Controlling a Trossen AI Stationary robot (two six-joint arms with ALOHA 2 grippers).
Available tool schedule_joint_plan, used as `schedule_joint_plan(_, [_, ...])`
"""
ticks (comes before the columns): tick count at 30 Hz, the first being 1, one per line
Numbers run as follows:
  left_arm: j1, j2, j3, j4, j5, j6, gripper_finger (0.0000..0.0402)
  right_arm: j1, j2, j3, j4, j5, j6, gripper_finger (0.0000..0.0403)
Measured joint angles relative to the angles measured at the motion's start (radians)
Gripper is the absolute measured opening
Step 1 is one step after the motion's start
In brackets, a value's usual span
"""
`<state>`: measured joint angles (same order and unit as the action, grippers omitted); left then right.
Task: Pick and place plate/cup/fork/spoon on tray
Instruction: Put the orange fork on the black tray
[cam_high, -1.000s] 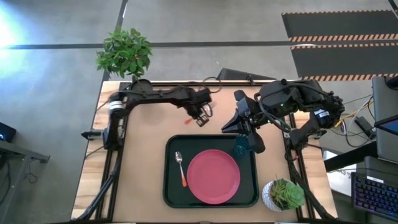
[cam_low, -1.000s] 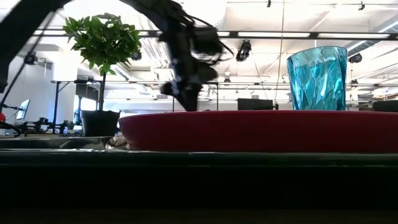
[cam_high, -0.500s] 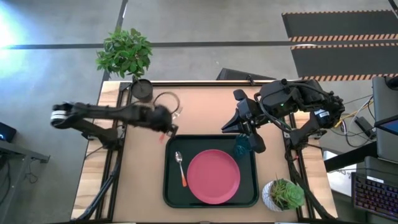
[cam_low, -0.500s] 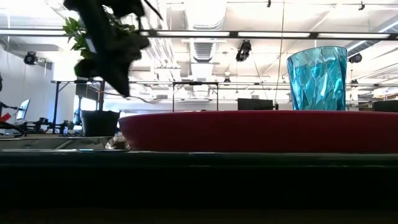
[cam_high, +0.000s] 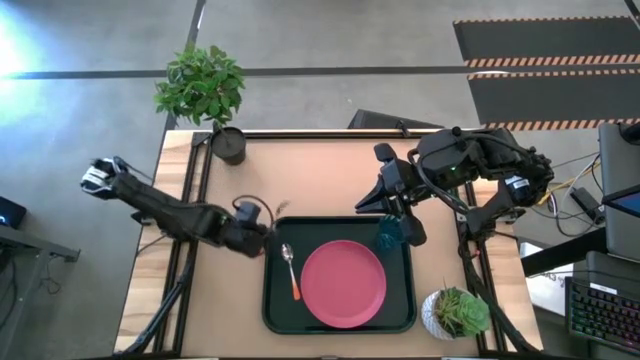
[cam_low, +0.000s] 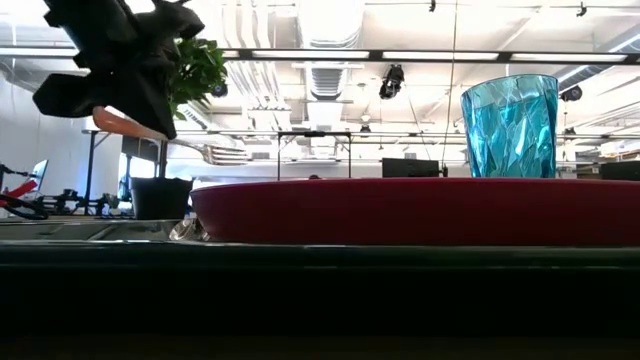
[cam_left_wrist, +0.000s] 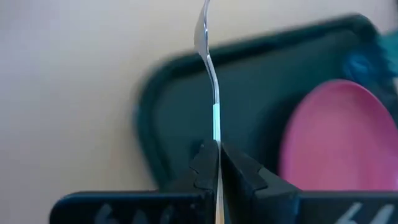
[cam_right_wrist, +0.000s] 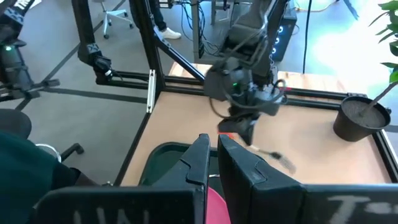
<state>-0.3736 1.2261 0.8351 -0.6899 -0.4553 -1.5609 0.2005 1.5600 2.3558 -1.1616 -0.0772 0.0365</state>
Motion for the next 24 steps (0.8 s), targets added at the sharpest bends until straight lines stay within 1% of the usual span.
schedule_joint_plan(5, [-0.072, 0.107, 0.038, 0.15, -0.005, -0.039, 0.0001, 0.0, 0.0, -0.001, -0.016, 0.0, -0.007, 0.0022])
schedule_joint_plan(8, [-0.116, 0.169, 0.083, 0.164, -0.024, -0.071, 0.0, 0.0, 0.0, -0.001, -0.026, -0.001, -0.013, 0.0022])
schedule_joint_plan(13, [-0.186, 0.235, 0.14, 0.159, -0.053, -0.163, 0.0, 0.0, 0.0, -0.001, -0.049, -0.001, -0.013, 0.0022])
schedule_joint_plan(18, [-0.279, 0.288, 0.147, 0.156, -0.052, -0.326, 0.0, 0.0, 0.0, -0.001, -0.059, -0.002, -0.011, 0.0022])
schedule_joint_plan(24, [-0.394, 0.37, 0.146, 0.156, -0.048, -0.576, 0.0, 0.0, 0.0, -0.001, -0.058, -0.002, -0.01, 0.0022])
